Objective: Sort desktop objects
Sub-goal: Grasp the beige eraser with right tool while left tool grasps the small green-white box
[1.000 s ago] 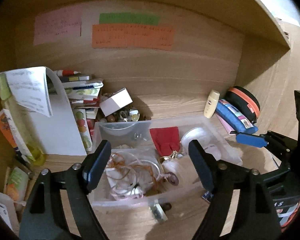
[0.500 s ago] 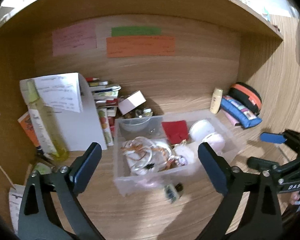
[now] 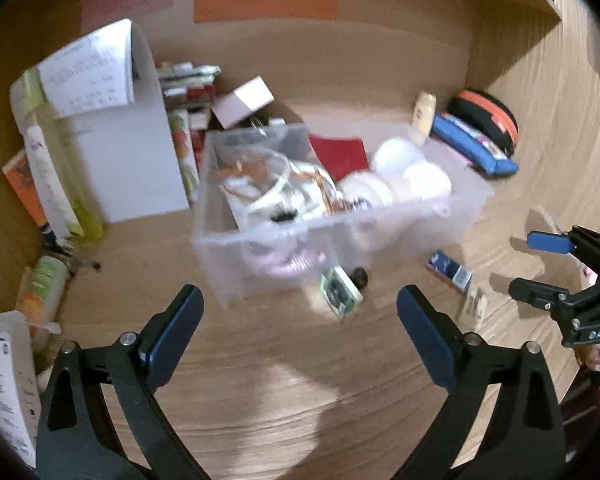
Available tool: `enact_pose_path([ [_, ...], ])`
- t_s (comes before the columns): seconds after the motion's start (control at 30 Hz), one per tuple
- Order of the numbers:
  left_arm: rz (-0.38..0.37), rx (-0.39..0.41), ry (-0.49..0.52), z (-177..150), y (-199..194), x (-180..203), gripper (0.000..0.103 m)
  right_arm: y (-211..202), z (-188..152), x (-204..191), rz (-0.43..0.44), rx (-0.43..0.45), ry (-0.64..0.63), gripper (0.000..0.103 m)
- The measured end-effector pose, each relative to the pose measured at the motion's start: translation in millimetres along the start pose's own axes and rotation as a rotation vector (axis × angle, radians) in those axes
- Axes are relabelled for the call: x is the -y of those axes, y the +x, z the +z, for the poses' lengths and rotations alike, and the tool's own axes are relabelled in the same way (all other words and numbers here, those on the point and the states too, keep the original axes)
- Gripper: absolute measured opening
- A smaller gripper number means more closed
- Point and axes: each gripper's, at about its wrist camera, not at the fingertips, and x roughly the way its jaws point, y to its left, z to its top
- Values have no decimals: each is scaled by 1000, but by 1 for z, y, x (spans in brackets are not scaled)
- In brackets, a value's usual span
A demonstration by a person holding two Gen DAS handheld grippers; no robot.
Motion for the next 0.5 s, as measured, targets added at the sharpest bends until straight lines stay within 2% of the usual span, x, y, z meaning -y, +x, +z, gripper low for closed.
enact_pose_path([
  [0.07, -15, -9, 24, -3, 4, 5, 90, 6, -3, -6, 49, -20, -10, 84],
  [0.1, -27, -25, 47, -4, 8, 10, 77, 8, -4, -10, 69, -29, -19, 83],
  [0.13, -37, -42, 64, -4, 12, 13, 69, 10, -5, -14, 90, -43, -34, 82],
  [0.27, -54, -93, 91, -6, 26, 21, 56, 19, -10, -33, 120, -88, -115, 79],
  [0.33, -56, -120, 93, -7, 36, 23, 54, 23, -12, -39, 120, -109, -144, 69],
  [0.37, -58, -127, 91, -6, 39, 23, 52, 26, -12, -41, 125, -122, -153, 67],
  [0.5, -71, -160, 72, -3, 50, 22, 36, 28, -12, -44, 120, -132, -168, 56],
])
